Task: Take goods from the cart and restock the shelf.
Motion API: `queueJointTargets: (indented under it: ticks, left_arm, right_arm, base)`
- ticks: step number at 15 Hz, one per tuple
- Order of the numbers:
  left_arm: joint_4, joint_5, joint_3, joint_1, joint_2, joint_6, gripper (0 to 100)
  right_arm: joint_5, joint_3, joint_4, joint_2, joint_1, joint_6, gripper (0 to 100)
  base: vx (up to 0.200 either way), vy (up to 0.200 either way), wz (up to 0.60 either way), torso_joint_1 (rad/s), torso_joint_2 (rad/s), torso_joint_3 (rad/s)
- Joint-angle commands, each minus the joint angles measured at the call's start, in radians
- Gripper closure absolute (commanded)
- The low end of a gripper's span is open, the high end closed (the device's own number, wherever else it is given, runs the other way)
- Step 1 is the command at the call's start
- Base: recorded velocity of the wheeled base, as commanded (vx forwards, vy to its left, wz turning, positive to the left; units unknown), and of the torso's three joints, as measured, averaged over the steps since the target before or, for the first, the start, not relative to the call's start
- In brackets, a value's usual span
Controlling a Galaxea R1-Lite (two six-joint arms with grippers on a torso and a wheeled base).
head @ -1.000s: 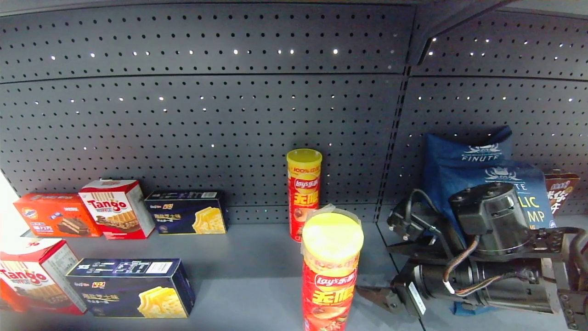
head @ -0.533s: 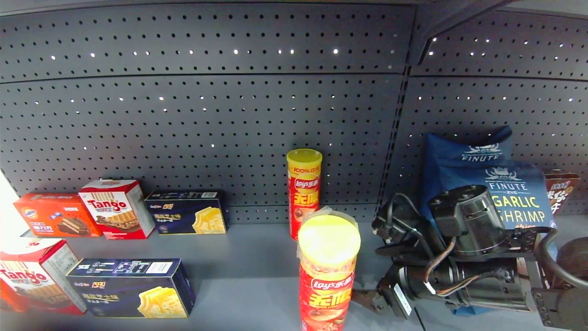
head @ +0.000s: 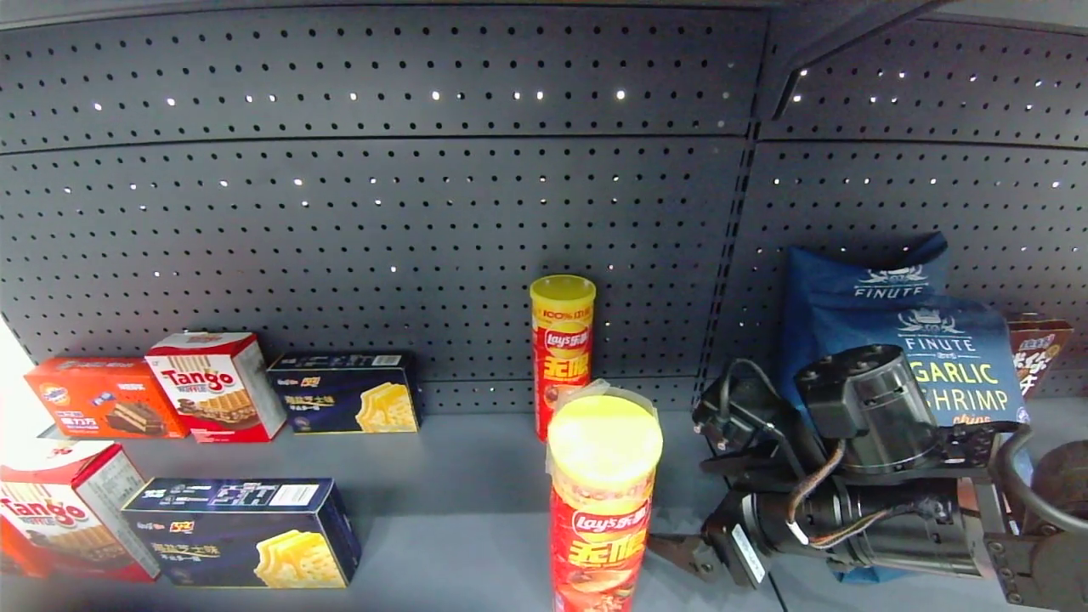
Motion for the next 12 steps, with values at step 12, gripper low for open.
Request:
queueJointTargets:
  ticks: [12]
  left_arm:
    - [0.000,0.001,0.000,0.000,0.002,-0.013,0]
  right_arm:
    - [-0.004,-0.051,0.000,0.038,0.057,-0.001,0]
  base:
    - [0.000,0.000,0.00,0.000,0.00,0.000]
